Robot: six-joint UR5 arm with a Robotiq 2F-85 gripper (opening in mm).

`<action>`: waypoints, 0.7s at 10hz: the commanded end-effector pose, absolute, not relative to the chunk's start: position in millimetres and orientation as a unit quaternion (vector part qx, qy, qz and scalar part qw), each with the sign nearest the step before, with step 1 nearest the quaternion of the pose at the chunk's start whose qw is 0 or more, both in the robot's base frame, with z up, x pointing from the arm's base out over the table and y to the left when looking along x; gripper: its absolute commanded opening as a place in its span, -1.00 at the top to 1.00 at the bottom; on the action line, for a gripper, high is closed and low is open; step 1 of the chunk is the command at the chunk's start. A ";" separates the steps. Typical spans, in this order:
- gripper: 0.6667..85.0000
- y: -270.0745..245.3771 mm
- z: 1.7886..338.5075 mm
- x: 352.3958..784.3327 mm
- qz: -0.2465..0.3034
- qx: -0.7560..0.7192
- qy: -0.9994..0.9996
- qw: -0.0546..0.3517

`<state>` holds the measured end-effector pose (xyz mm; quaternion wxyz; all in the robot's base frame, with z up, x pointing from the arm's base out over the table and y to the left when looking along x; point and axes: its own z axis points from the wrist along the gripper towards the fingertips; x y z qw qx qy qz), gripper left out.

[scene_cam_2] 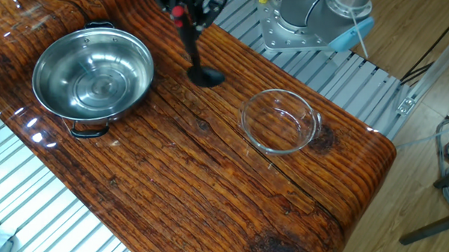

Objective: Scoop water with a large spoon from one bowl to another

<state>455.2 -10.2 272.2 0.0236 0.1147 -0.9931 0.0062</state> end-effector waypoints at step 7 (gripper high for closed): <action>0.99 -3.2 233.9 463.9 -0.015 0.081 -0.997 0.007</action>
